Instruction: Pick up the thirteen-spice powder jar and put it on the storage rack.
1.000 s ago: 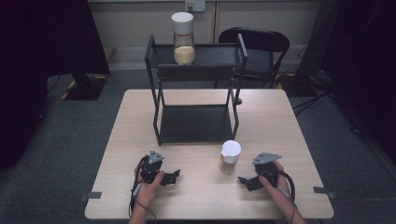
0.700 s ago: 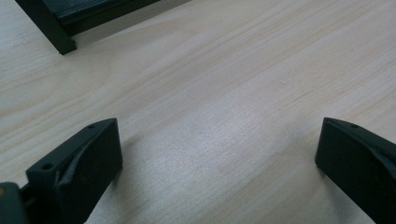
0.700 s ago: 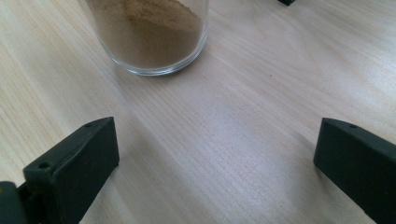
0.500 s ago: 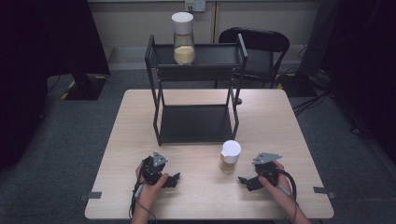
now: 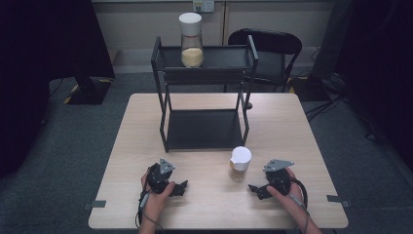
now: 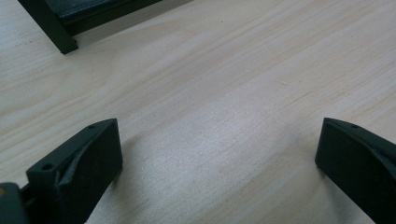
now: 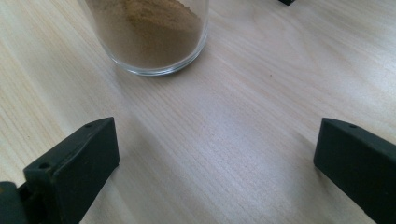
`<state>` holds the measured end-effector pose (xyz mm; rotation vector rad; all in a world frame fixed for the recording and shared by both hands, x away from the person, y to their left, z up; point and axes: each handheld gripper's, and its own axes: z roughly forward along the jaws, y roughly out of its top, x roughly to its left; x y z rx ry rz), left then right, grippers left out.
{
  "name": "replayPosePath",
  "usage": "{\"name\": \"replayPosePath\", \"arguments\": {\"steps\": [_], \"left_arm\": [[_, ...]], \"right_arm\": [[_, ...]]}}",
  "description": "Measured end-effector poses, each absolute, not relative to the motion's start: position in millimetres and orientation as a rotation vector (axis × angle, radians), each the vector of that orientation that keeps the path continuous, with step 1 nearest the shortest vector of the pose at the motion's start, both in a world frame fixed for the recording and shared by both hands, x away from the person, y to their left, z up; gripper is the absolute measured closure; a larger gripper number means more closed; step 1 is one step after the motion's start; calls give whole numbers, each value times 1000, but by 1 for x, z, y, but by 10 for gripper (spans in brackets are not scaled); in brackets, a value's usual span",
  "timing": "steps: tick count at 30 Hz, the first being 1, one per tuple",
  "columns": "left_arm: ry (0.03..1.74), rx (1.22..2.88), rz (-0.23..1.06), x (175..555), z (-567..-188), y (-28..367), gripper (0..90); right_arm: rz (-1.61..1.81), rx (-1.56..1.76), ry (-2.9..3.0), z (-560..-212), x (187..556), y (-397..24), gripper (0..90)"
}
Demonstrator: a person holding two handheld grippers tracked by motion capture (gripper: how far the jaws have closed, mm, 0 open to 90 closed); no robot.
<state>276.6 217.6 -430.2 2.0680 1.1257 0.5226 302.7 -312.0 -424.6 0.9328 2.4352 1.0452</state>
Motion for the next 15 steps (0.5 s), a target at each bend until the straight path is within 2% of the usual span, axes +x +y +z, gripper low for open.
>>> {"name": "replayPosePath", "arguments": {"steps": [15], "left_arm": [[1126,2068,522,277,-430,218,0]], "right_arm": [[1085,911,2439,-424,304,-308,11]]}}
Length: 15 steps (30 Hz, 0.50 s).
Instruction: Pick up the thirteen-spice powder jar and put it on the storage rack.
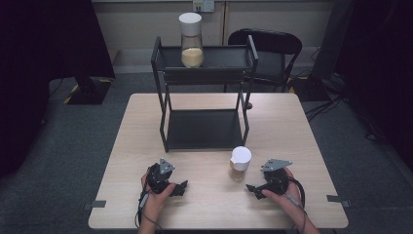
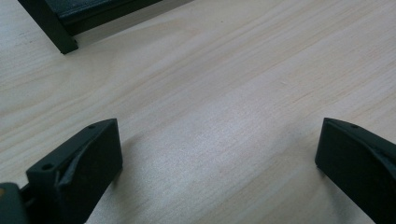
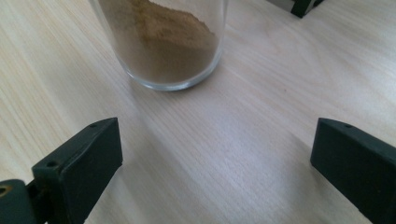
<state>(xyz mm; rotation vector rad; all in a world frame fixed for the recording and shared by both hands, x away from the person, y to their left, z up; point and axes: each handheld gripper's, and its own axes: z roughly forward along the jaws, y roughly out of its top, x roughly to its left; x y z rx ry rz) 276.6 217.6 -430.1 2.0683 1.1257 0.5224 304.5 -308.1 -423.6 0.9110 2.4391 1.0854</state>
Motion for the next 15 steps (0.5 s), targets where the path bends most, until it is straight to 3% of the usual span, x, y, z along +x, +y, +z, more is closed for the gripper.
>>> {"name": "replayPosePath", "arguments": {"steps": [15], "left_arm": [[1127,2066,522,276,-430,218,0]], "right_arm": [[1216,893,2410,-425,308,-295,10]]}}
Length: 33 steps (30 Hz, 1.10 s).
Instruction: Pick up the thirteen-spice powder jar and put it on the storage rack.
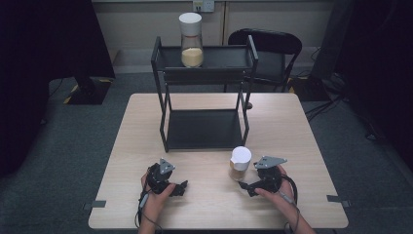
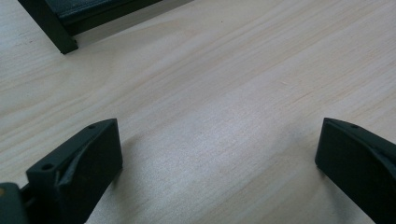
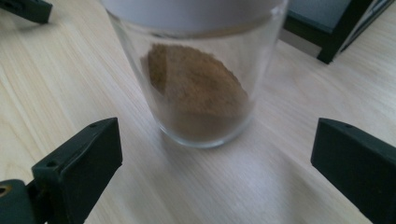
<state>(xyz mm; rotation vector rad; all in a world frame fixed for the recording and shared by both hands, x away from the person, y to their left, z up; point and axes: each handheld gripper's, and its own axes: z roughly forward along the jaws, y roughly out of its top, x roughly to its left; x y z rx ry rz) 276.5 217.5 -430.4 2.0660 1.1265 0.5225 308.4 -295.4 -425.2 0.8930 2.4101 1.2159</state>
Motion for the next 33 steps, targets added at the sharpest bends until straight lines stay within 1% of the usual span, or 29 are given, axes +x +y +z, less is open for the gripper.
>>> {"name": "replayPosePath", "arguments": {"steps": [18,33], "left_arm": [[1126,2066,523,276,-430,218,0],[1125,2068,523,277,-430,218,0]], "right_arm": [[1339,919,2278,-431,303,-278,17],[1424,910,2183,-441,301,-272,82]]}}
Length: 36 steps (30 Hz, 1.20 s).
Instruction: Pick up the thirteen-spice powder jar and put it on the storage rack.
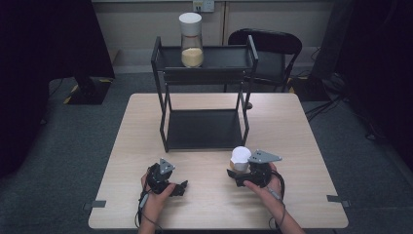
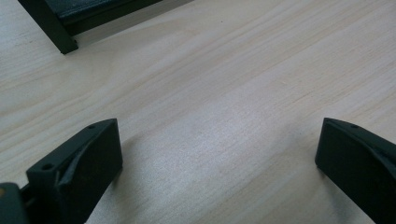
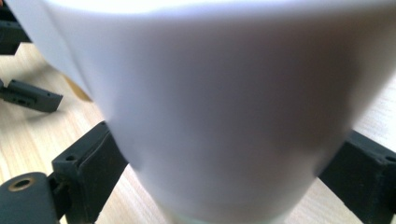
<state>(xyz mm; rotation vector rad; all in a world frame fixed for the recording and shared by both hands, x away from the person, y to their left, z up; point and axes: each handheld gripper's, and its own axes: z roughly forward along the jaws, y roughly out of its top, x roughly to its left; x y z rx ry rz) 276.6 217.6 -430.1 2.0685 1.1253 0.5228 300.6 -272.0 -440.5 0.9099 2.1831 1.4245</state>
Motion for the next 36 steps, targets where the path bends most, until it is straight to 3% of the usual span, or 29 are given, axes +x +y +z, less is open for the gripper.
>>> {"name": "replayPosePath", "arguments": {"steps": [19,36], "left_arm": [[1126,2066,523,276,-430,218,0],[1125,2068,523,277,-430,218,0]], "right_arm": [[1547,834,2055,-461,297,-274,290],[1524,746,2071,-450,304,-274,306]]}}
